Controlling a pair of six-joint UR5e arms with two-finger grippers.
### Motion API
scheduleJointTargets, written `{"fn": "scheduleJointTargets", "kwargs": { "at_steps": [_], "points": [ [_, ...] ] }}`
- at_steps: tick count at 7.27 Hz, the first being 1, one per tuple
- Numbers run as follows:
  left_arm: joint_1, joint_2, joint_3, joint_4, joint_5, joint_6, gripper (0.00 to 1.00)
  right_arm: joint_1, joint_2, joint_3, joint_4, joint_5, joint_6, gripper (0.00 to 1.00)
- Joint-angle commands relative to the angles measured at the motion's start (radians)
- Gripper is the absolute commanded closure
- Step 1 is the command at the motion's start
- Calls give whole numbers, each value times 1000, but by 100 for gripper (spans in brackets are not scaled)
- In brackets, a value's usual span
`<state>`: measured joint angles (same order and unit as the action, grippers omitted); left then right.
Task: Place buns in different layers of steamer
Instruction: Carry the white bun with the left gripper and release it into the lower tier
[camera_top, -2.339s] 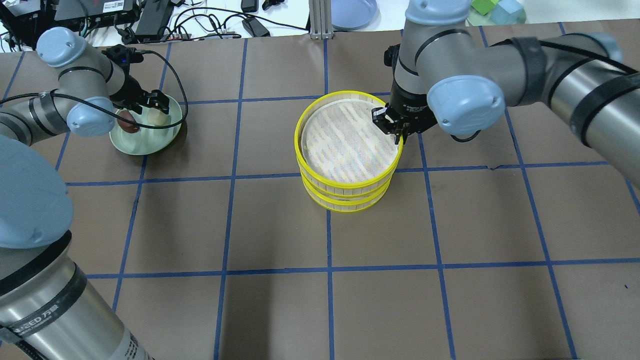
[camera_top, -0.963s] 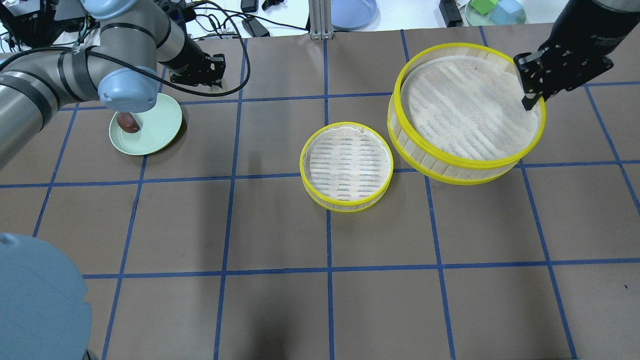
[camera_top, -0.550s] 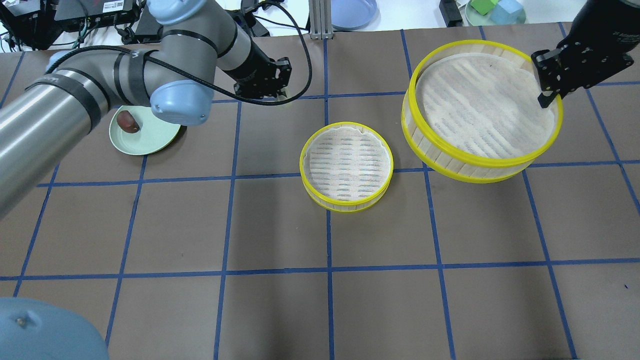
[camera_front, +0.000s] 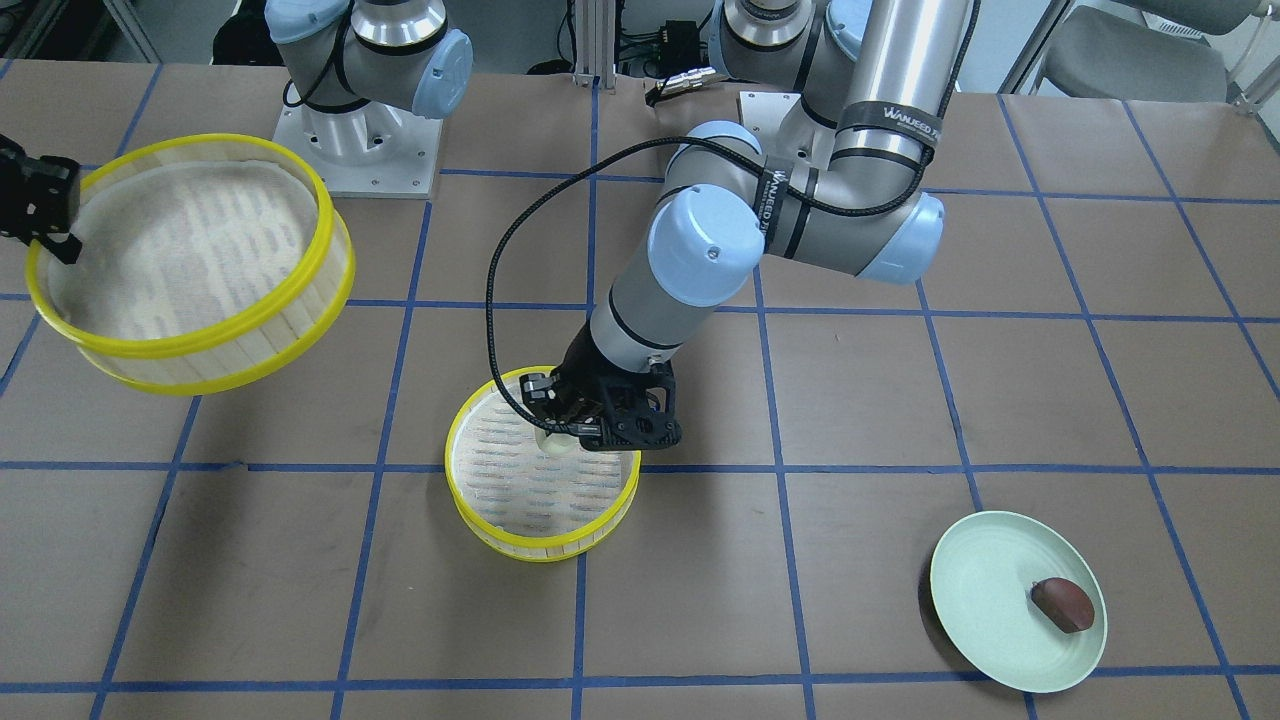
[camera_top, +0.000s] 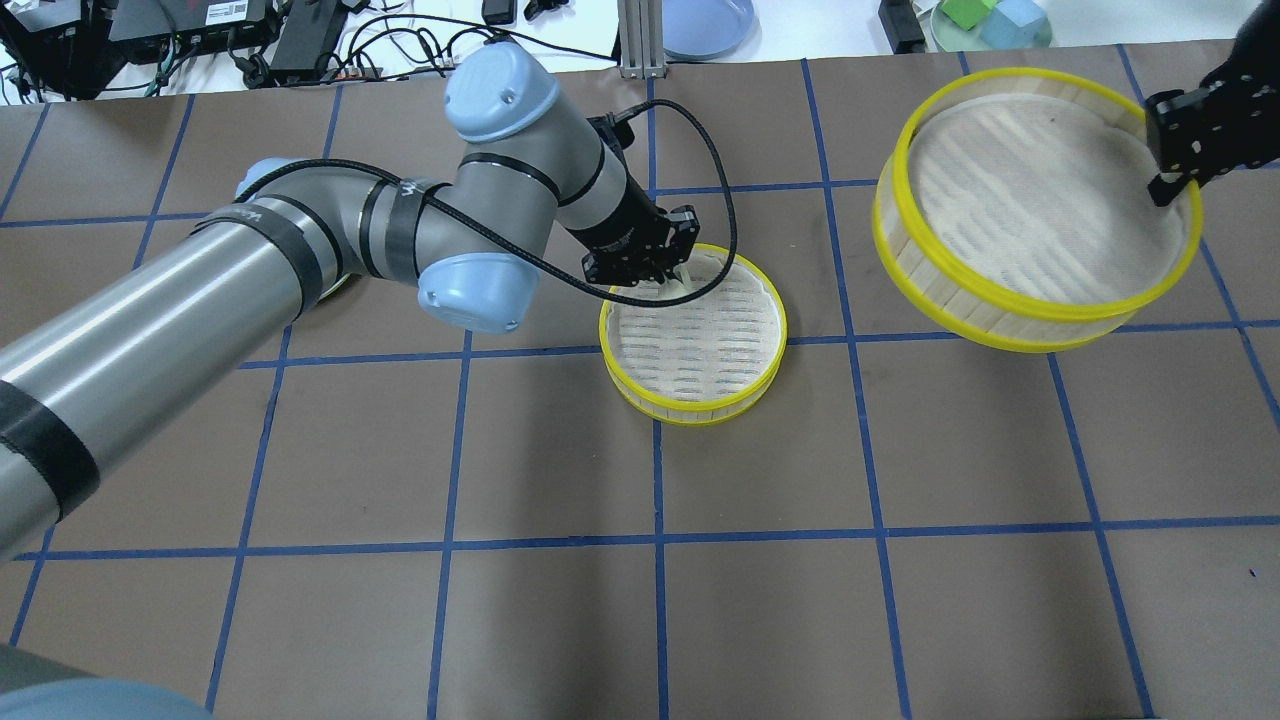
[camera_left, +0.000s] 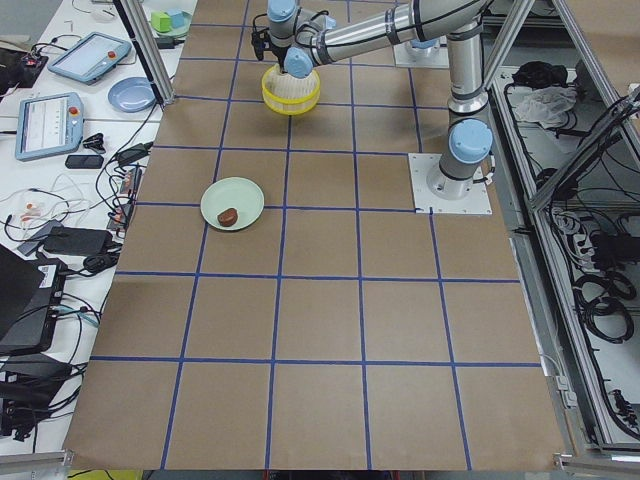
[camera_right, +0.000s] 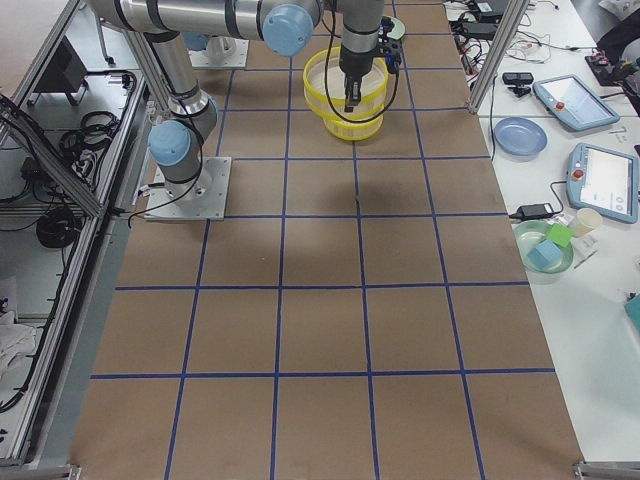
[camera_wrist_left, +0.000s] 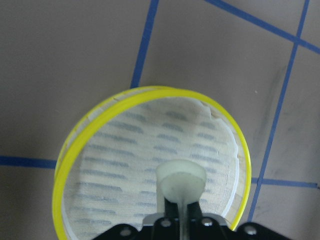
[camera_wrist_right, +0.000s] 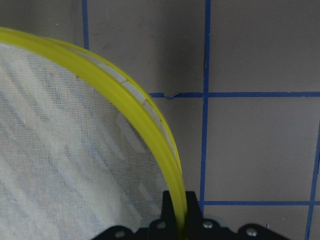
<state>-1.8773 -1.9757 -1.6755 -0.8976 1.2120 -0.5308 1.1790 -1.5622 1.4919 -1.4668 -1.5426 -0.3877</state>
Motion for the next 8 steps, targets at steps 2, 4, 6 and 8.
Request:
{"fn": "scheduleJointTargets", "kwargs": {
  "at_steps": [2, 4, 6, 8],
  "points": [
    [-40, -29, -4, 3, -3, 0, 1, -42, 4, 4, 5, 24, -30, 93],
    [-40, -31, 5, 3, 3, 14, 0, -42, 4, 14, 5, 24, -26, 93],
    [-30, -31, 10, -3, 24, 85, 0, -30, 1, 31, 5, 24, -22, 93],
    [9, -31, 20, 0, 44, 126, 0, -19, -1, 48, 3, 24, 1, 93]
  ]
}}
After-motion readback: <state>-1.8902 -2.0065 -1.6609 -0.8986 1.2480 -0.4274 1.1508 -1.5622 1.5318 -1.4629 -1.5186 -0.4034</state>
